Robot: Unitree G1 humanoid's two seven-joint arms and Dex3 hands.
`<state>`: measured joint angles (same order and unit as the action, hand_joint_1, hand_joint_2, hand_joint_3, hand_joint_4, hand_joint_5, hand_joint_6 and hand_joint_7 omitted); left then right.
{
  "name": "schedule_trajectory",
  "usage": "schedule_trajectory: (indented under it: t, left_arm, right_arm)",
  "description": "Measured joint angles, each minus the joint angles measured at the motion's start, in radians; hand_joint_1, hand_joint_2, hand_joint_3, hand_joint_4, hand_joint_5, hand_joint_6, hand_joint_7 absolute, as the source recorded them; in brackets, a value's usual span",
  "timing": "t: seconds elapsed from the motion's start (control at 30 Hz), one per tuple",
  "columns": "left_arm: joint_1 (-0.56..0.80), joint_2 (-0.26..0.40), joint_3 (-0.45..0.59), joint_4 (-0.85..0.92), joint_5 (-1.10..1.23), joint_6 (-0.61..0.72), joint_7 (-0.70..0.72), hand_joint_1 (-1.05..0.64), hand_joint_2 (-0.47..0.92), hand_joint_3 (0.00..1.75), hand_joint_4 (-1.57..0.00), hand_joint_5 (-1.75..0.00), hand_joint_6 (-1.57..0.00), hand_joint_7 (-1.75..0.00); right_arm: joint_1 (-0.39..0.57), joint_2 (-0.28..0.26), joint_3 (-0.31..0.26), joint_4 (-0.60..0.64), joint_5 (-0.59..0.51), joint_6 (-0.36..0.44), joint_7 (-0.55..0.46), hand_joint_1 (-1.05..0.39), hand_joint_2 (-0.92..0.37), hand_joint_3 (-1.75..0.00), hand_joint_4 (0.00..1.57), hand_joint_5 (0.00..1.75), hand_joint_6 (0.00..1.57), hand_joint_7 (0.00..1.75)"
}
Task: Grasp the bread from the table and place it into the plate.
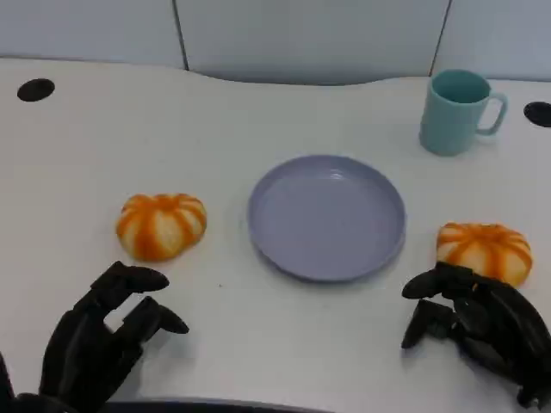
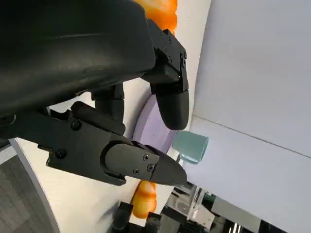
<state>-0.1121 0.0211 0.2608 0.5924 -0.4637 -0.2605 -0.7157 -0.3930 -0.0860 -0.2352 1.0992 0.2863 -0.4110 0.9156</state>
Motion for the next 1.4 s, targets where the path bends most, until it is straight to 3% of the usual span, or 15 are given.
schedule_trajectory:
  t: [0.3, 0.6, 0.73, 0.9, 0.97, 1.07, 1.27, 1.4]
  left_arm:
    - [0.001, -0.001, -0.002, -0.010, 0.014, -0.050, -0.001, -0.60, 0.92, 0.06, -0.30, -1.66, -0.34, -1.31]
    - [0.011, 0.020, -0.049, -0.091, 0.159, -0.232, 0.051, -0.63, 0.88, 0.00, -0.19, -1.42, -0.28, -0.93]
    - [0.017, 0.051, -0.074, -0.131, 0.331, -0.381, 0.166, -0.64, 0.88, 0.00, -0.14, -1.35, -0.29, -0.81]
    - [0.026, 0.101, -0.099, -0.226, 0.636, -0.460, 0.396, -0.70, 0.91, 0.01, 0.00, -1.16, -0.14, -0.73]
    - [0.025, 0.133, -0.112, -0.267, 0.748, -0.465, 0.477, -0.72, 0.91, 0.00, 0.00, -0.93, -0.05, -0.67]
    - [0.015, 0.190, -0.132, -0.318, 0.878, -0.451, 0.557, -0.75, 0.92, 0.02, 0.00, -0.75, -0.01, -0.53]
    - [-0.036, 0.301, -0.179, -0.367, 1.074, -0.375, 0.668, -0.79, 0.92, 0.05, 0.00, -0.51, 0.00, -0.18]
    - [-0.074, 0.362, -0.222, -0.430, 1.199, -0.255, 0.683, -0.83, 0.92, 0.03, 0.00, -0.40, -0.04, -0.15]
  right_arm:
    - [0.001, 0.000, 0.001, -0.003, 0.000, -0.001, -0.002, -0.52, -0.92, -0.10, 0.64, 1.39, 0.71, 0.90]
    - [0.001, 0.001, 0.000, 0.001, 0.000, -0.004, -0.003, -0.53, -0.92, -0.10, 0.66, 1.38, 0.72, 0.90]
    - [0.001, 0.001, 0.001, 0.000, -0.001, -0.007, -0.005, -0.52, -0.92, -0.11, 0.64, 1.39, 0.71, 0.90]
    - [-0.001, 0.002, -0.002, 0.003, 0.003, 0.007, 0.000, -0.54, -0.92, -0.08, 0.65, 1.38, 0.73, 0.88]
    - [-0.002, 0.002, -0.001, 0.003, 0.002, 0.008, -0.005, -0.52, -0.92, -0.09, 0.65, 1.38, 0.73, 0.88]
    - [-0.002, 0.002, 0.001, 0.005, 0.001, -0.003, -0.008, -0.53, -0.92, -0.10, 0.65, 1.38, 0.73, 0.89]
    - [-0.001, 0.003, 0.002, 0.003, -0.002, -0.007, -0.007, -0.53, -0.92, -0.10, 0.65, 1.38, 0.72, 0.89]
    - [-0.001, 0.004, 0.001, 0.003, 0.000, -0.007, -0.006, -0.52, -0.92, -0.10, 0.65, 1.38, 0.72, 0.89]
